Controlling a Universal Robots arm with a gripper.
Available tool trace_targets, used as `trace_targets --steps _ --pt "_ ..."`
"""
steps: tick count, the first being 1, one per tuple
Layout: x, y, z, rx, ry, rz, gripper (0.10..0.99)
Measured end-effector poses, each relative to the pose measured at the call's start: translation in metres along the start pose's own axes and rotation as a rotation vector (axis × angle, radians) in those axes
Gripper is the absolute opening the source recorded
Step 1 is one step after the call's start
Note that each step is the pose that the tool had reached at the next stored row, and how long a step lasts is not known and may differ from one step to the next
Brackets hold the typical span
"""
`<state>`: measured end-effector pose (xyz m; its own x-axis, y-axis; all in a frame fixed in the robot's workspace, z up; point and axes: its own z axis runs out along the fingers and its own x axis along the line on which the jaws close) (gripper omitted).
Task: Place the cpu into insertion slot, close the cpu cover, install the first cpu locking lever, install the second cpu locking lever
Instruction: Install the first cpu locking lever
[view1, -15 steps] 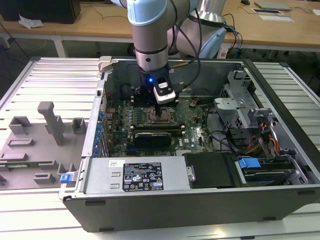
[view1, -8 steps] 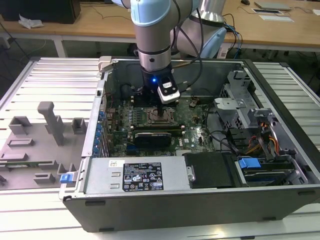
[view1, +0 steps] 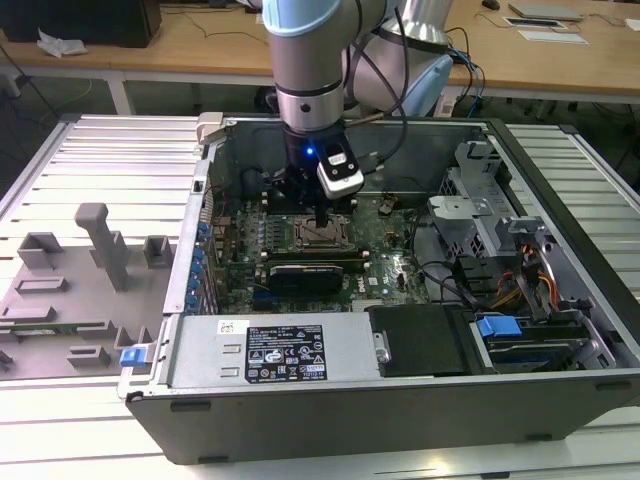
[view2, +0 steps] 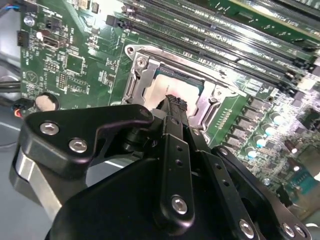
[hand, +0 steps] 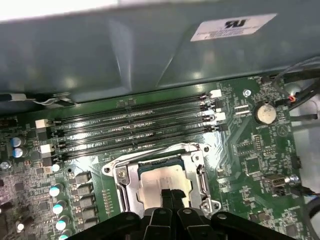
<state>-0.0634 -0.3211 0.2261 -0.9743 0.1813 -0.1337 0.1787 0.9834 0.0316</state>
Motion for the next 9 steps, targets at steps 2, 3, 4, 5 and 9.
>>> trace_targets --steps 2,3,4,5,9 --pt "-0.0011 0.0003 -0.0079 0.002 -0.0003 0.000 0.106" --pt "-0.0020 0.0005 -0.0146 0.003 -0.0007 0.000 0.106" --pt "-0.0023 0.0006 -0.0174 0.004 -0.0007 -0.001 0.106" --pt "-0.0025 0.0006 -0.0190 0.005 -0.0007 -0.001 0.106" --pt "-0.0027 0.0007 -0.0201 0.004 -0.0008 -0.001 0.106"
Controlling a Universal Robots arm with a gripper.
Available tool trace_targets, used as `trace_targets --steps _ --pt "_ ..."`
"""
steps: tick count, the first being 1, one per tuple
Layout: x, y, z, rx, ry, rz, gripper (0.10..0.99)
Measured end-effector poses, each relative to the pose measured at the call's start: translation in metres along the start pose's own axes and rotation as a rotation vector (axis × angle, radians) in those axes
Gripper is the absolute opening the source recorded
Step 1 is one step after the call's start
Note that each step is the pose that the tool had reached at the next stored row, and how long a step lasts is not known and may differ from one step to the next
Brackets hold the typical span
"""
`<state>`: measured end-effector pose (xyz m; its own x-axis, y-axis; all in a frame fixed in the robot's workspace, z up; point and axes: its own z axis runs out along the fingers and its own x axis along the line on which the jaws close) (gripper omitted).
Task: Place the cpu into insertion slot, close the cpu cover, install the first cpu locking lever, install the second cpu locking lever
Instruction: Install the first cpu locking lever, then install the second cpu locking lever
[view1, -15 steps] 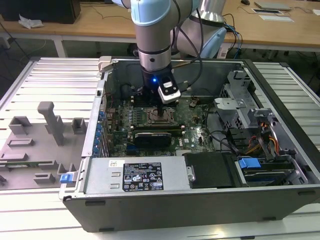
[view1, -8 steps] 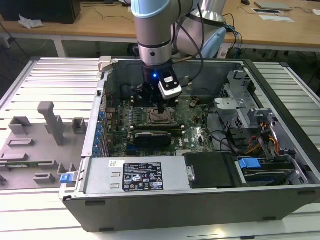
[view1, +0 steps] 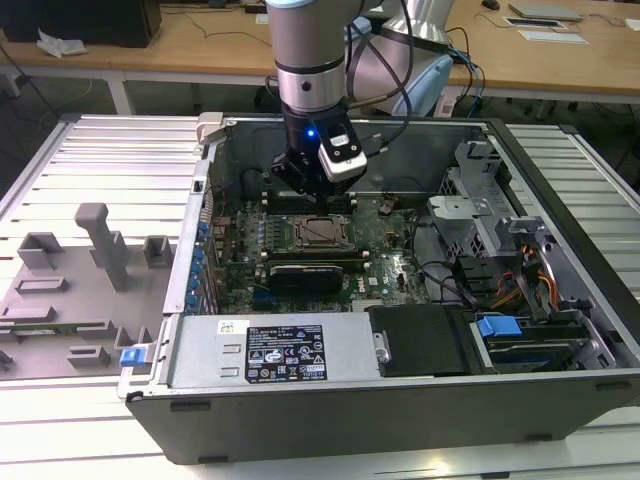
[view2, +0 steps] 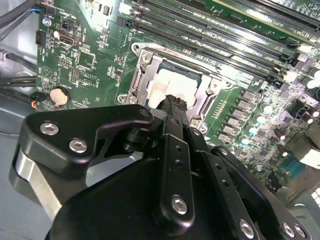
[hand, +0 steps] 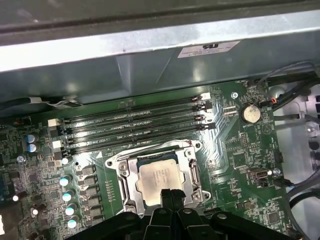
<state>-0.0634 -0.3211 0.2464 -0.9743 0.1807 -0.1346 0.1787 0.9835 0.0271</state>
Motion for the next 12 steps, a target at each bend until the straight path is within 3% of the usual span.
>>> trace_targets --steps 12 --pt "-0.0003 -0.0021 -0.0008 0.000 0.0001 0.000 0.106"
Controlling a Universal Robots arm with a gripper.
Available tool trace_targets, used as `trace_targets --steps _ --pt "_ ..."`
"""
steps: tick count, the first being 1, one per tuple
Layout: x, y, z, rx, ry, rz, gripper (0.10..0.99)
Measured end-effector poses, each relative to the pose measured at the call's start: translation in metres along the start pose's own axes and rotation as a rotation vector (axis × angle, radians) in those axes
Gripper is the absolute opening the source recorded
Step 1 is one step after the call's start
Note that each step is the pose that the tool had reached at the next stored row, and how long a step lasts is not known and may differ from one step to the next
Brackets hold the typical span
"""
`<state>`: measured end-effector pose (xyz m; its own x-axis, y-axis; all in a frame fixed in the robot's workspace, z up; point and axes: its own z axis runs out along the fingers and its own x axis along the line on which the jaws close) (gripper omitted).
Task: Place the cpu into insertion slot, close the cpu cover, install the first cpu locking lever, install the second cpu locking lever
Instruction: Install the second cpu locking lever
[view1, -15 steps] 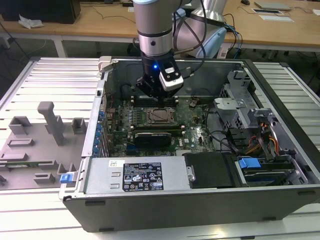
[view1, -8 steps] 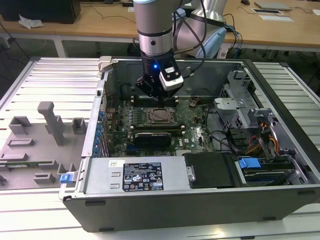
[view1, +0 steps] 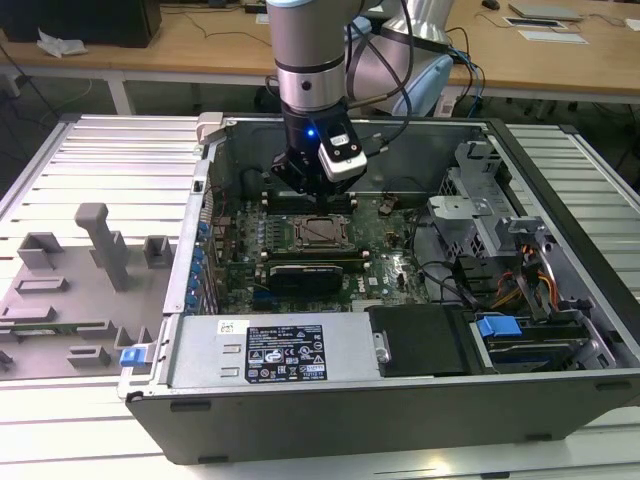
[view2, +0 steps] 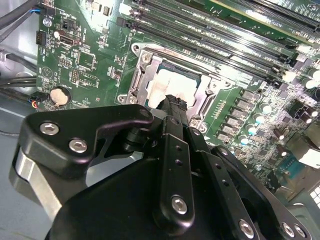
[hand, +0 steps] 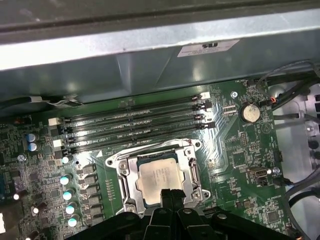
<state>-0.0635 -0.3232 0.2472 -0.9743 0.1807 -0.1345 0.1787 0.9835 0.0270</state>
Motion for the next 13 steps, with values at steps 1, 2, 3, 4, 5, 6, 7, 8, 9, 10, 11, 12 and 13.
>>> trace_targets --steps 1,2,3,4,5,6,7,8,9,10,11,12,13 --pt "-0.0001 -0.0009 0.0000 0.000 0.0000 0.000 0.106" --pt "-0.0003 -0.0023 0.0000 0.000 0.0000 0.000 0.106" --pt "-0.0003 -0.0034 -0.0001 0.000 0.0000 0.000 0.106" --pt "-0.0004 -0.0046 -0.0001 0.000 0.0000 0.000 0.106" --pt "-0.0004 -0.0058 -0.0001 0.000 0.0000 0.000 0.106" --pt "-0.0004 -0.0072 -0.0001 0.000 0.0000 0.000 0.106" --pt "-0.0004 -0.0086 -0.0002 0.000 0.0000 0.000 0.106" --pt "-0.0003 -0.0116 -0.0003 0.000 0.0000 0.000 0.106" --pt "-0.0005 -0.0167 -0.0004 0.000 0.0000 0.000 0.106" --pt "-0.0008 -0.0201 -0.0004 0.000 0.0000 0.000 0.106" --pt "-0.0011 -0.0226 -0.0004 0.000 0.0001 0.000 0.106" --pt "-0.0013 -0.0242 -0.0004 0.000 0.0001 0.000 0.106" --pt "-0.0017 -0.0269 -0.0003 -0.001 0.0001 0.000 0.106"
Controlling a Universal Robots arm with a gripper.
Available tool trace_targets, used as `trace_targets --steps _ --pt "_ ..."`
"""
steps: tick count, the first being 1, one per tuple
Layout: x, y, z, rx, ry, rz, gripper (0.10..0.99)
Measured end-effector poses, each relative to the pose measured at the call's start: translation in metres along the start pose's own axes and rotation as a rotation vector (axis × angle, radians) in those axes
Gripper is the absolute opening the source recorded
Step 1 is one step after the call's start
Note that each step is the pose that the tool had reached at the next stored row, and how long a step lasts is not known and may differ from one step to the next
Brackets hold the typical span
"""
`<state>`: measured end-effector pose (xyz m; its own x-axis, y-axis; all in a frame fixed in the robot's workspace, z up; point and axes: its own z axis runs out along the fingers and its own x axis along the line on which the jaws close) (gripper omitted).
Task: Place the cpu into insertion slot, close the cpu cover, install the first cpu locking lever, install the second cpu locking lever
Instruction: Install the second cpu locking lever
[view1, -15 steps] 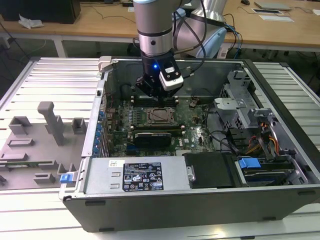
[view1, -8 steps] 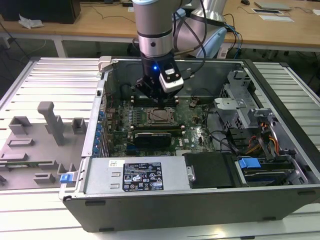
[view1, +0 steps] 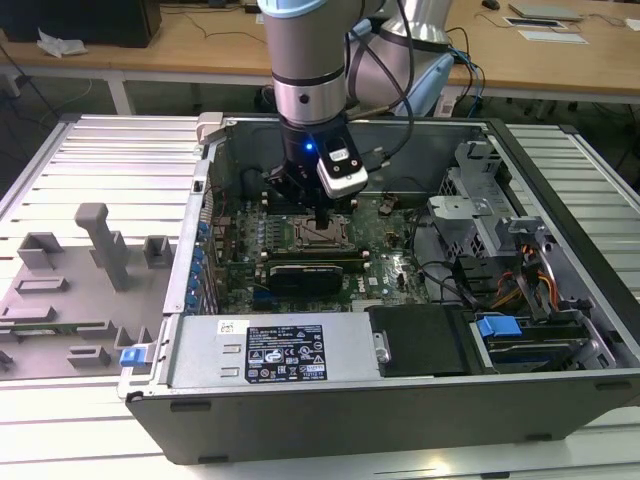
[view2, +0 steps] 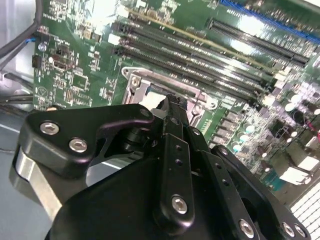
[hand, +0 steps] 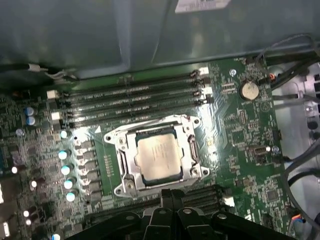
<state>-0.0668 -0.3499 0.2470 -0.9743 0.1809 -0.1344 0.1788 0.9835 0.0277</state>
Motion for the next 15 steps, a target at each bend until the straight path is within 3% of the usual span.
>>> trace_targets --steps 2,4,13,15 --pt "-0.0004 -0.0035 0.0003 -0.001 0.0001 0.000 0.106" --pt "0.0001 -0.0083 0.0022 -0.008 0.0014 0.001 0.106" --pt "0.0066 -0.0119 0.0132 -0.028 0.0052 0.004 0.106" --pt "0.0082 -0.0169 0.0153 -0.034 0.0061 0.005 0.106"
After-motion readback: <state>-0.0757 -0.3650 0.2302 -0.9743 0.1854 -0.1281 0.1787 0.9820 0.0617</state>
